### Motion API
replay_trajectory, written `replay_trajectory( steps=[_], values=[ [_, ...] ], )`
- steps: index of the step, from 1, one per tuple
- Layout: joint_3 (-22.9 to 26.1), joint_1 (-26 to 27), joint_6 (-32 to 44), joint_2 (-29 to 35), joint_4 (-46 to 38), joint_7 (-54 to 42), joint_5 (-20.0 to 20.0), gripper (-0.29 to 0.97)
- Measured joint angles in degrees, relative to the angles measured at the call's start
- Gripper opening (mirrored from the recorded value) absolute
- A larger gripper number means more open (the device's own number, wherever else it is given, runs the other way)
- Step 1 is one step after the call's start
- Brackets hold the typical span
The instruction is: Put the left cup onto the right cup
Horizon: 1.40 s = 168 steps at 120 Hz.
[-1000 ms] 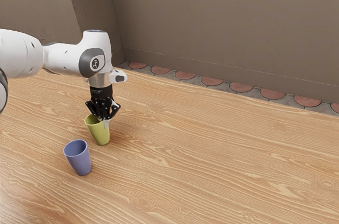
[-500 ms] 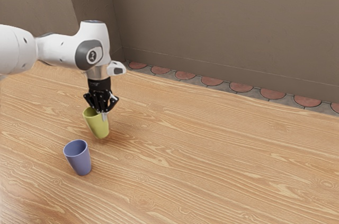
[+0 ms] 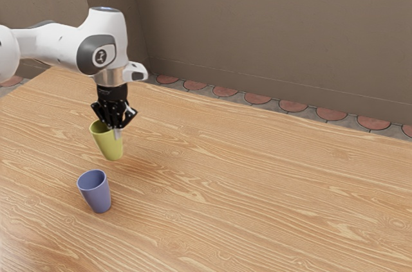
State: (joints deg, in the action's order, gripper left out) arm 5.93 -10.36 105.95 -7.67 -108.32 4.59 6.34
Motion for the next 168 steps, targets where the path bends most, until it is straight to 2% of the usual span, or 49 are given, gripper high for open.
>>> replay_trajectory(
  steps=[44,72,99,141,168],
  values=[
    [3.4,-2.0,0.0,7.7,-7.8,2.4,0.0,-0.11],
    [3.6,-2.6,0.0,10.4,-10.5,3.7,-0.1,-0.11],
    [3.6,-5.2,0.1,11.0,-11.6,4.5,-0.2,-0.11],
    [3.8,-5.4,0.1,11.8,-13.4,5.5,-0.6,-0.11],
    [5.6,-6.3,0.2,12.5,-13.9,6.1,-0.8,-0.11]
  ],
)
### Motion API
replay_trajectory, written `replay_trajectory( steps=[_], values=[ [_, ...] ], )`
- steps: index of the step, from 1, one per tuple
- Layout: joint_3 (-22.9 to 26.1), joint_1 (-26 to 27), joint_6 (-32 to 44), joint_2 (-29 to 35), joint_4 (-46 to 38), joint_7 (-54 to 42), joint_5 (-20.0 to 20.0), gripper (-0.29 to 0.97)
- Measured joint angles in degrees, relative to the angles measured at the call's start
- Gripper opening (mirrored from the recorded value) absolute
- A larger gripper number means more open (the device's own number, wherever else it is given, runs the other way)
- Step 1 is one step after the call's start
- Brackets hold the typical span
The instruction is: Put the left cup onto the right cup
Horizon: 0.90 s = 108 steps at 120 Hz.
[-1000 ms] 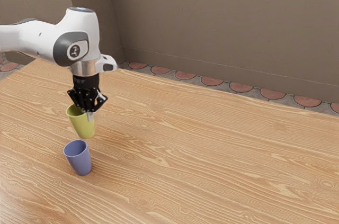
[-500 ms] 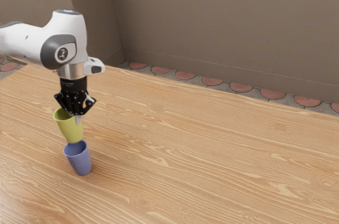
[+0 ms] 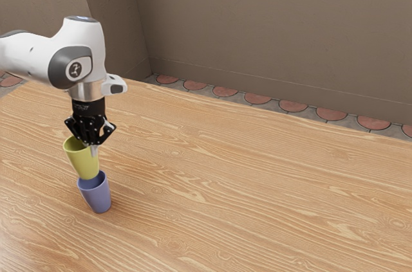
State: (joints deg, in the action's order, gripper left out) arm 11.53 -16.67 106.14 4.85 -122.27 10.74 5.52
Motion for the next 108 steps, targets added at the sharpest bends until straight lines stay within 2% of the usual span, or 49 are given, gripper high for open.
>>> replay_trajectory(
  steps=[108],
  values=[
    [3.0,-1.9,1.7,1.2,-2.7,1.6,-0.9,-0.11]
  ],
)
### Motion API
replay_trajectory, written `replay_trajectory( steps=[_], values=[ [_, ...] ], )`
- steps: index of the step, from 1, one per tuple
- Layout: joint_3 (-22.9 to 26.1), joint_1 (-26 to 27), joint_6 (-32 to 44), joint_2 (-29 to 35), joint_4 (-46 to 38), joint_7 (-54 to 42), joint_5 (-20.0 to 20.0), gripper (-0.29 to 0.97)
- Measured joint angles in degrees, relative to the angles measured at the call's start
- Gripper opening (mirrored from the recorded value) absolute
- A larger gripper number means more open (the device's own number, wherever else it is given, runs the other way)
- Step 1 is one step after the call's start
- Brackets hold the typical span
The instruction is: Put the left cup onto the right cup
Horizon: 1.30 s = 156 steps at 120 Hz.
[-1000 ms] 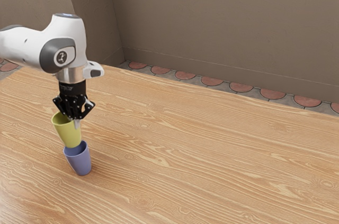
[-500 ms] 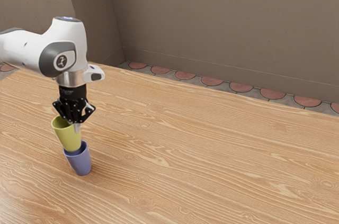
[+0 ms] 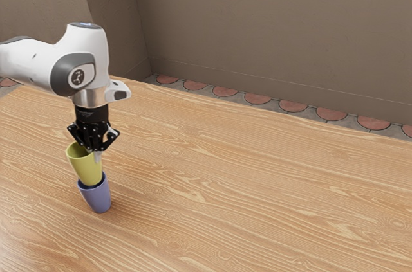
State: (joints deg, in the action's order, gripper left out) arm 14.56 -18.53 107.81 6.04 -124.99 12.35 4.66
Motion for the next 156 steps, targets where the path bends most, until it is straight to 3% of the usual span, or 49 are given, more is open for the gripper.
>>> replay_trajectory(
  steps=[113,156],
  values=[
    [-0.6,-0.1,2.4,-4.7,0.1,0.6,-0.1,-0.1],
    [-0.5,-0.2,1.3,-3.8,0.2,0.9,-1.5,0.24]
  ],
)
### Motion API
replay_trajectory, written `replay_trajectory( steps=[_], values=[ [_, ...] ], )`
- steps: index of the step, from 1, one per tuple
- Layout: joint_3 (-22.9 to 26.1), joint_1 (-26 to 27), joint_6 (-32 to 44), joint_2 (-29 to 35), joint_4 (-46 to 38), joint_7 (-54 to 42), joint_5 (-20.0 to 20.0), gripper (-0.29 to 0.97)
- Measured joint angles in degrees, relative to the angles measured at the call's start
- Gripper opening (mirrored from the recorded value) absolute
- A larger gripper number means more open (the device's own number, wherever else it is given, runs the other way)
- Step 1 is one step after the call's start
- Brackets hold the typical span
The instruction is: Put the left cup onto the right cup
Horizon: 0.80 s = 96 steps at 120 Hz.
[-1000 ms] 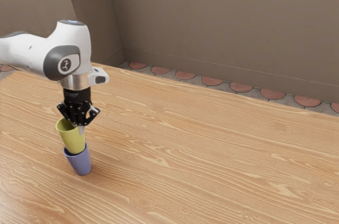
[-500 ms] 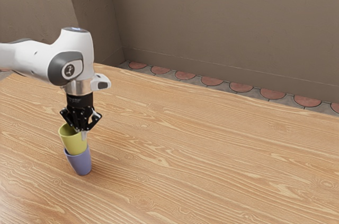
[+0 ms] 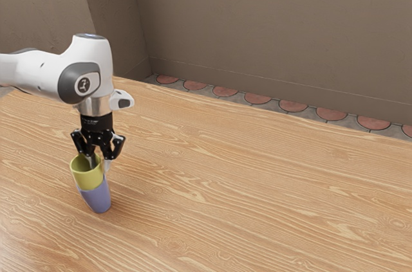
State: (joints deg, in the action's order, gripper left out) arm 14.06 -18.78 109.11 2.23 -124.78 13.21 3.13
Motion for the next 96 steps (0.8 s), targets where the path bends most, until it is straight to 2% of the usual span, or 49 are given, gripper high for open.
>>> replay_trajectory(
  steps=[22,59,77,96],
  values=[
    [0.3,0.3,-2.0,2.5,0.4,0.5,-0.5,0.36],
    [1.5,2.3,-6.3,7.1,2.4,1.8,-0.6,0.46],
    [0.3,5.7,-8.1,7.4,4.3,2.3,-0.6,0.54],
    [-5.1,12.5,-9.5,6.6,6.7,2.6,-0.5,0.61]
  ],
)
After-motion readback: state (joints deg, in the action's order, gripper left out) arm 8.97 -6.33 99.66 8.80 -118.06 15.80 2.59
